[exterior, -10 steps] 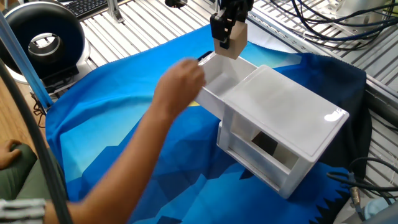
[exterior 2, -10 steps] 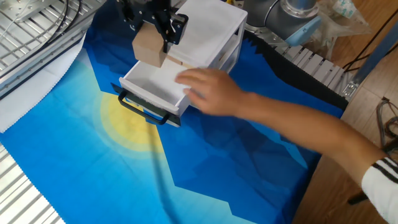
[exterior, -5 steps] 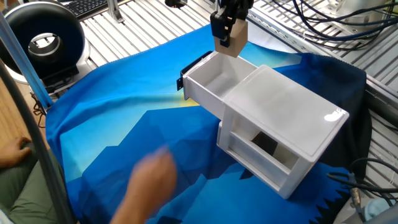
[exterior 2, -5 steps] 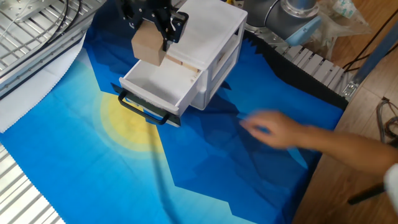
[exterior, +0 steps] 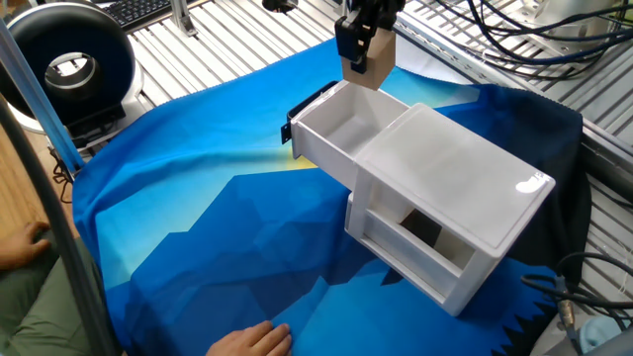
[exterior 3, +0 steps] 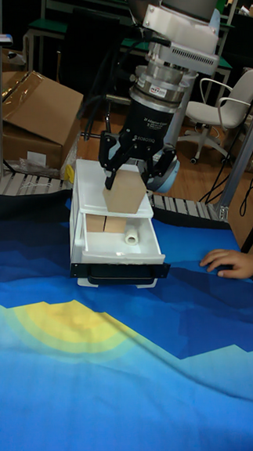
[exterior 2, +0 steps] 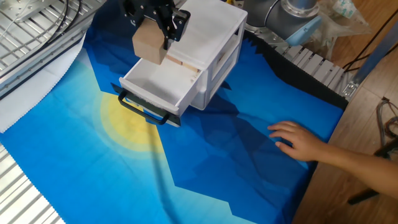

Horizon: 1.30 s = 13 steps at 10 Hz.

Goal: Take something out of a drawer

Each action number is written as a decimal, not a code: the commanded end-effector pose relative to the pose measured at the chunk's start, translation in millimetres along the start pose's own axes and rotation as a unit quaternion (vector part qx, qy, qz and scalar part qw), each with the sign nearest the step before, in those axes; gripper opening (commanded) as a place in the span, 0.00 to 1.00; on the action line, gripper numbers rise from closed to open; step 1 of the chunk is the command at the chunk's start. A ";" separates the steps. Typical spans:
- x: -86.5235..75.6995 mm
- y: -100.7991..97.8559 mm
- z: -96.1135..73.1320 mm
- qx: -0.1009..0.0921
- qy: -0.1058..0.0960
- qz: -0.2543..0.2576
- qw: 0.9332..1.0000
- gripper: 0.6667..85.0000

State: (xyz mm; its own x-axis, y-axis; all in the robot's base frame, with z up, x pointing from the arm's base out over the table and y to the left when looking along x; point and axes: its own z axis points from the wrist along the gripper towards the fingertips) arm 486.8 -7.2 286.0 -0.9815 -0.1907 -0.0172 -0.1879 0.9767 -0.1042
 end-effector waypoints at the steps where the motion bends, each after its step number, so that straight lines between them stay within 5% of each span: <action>1: -9.1 9.5 -2.1 -0.018 -0.019 0.018 0.999 0.00; 6: -3.7 19.1 -2.5 -0.036 -0.008 0.023 0.999 0.00; 9: -23.3 20.4 -3.7 -0.039 -0.046 0.006 0.998 0.00; 10: -20.2 28.1 -6.4 -0.054 -0.044 0.014 0.997 0.00; 13: 25.1 28.7 -36.9 -0.064 -0.031 0.028 0.997 0.00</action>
State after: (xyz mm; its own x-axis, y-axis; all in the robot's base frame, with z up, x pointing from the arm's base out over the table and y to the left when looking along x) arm 477.9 16.6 303.0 -0.9853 -0.1512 -0.0790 -0.1513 0.9885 -0.0050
